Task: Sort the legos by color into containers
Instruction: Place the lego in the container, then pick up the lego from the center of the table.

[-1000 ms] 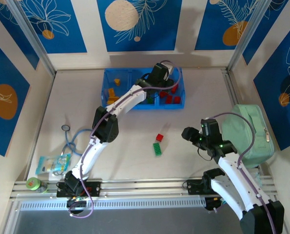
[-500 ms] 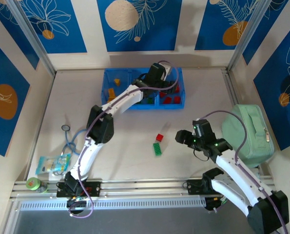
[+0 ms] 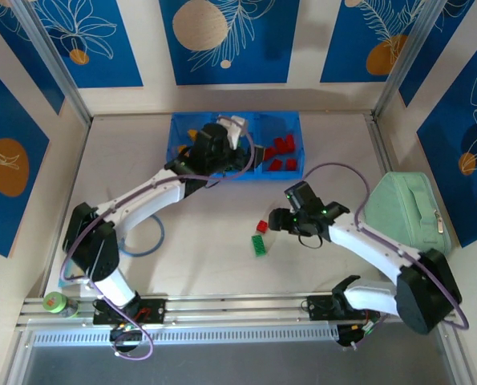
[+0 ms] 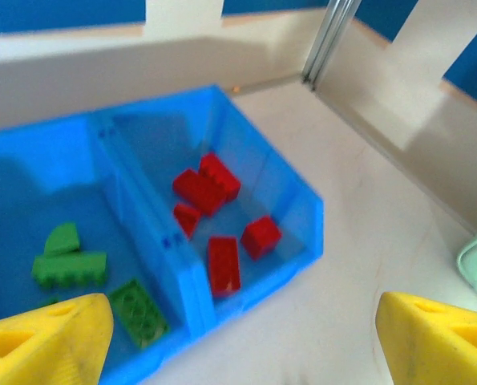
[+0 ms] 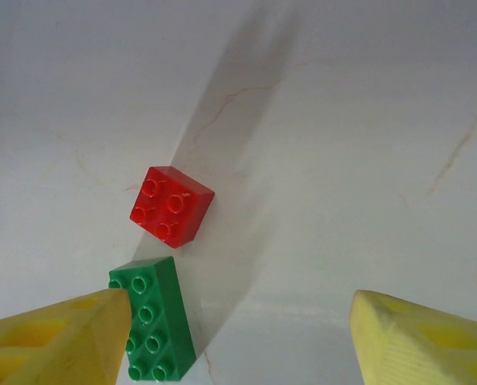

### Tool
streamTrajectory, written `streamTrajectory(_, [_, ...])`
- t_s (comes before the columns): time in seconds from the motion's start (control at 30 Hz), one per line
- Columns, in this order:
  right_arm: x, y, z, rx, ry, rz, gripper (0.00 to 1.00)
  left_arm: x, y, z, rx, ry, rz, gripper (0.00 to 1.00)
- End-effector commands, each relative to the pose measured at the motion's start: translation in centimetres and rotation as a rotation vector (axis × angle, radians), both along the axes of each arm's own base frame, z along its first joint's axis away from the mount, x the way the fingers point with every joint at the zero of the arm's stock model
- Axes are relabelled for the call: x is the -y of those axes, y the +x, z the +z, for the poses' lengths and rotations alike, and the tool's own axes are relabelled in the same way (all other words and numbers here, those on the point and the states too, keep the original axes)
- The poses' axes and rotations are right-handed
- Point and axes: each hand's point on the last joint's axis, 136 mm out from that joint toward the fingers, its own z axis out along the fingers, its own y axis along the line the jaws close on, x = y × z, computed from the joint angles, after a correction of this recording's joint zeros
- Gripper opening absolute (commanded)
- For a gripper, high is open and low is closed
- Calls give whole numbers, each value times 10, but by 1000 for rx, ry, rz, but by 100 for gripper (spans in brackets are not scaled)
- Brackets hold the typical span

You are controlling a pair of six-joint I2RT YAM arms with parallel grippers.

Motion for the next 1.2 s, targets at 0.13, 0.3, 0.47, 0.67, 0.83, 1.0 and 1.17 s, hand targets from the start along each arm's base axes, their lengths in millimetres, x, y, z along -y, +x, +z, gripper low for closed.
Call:
streamTrajectory(0.13, [-31,16,-9,-47,-86,43,71,-45,-43,-47,-52,44,85,84])
streamTrajectory(0.3, [-37,22,-30,-99,-180,33,70,-76,-76,-85,-120,62,137,84])
streamTrajectory(0.47, [-43,24,-46,-142,-220,30,69,-98,-105,-121,-191,83,164,84])
streamTrajectory(0.67, [-48,21,-58,-176,-274,35,64,-118,-124,-140,-221,102,197,84])
streamTrajectory(0.83, [-55,18,-63,-190,-293,40,50,-122,-126,-140,-218,103,208,83])
streamTrajectory(1.0, [-57,22,-49,-159,-311,41,37,-120,-125,-138,-214,93,205,83])
streamTrajectory(1.17, [-56,39,-21,-89,-303,41,34,-115,-130,-136,-200,106,170,83])
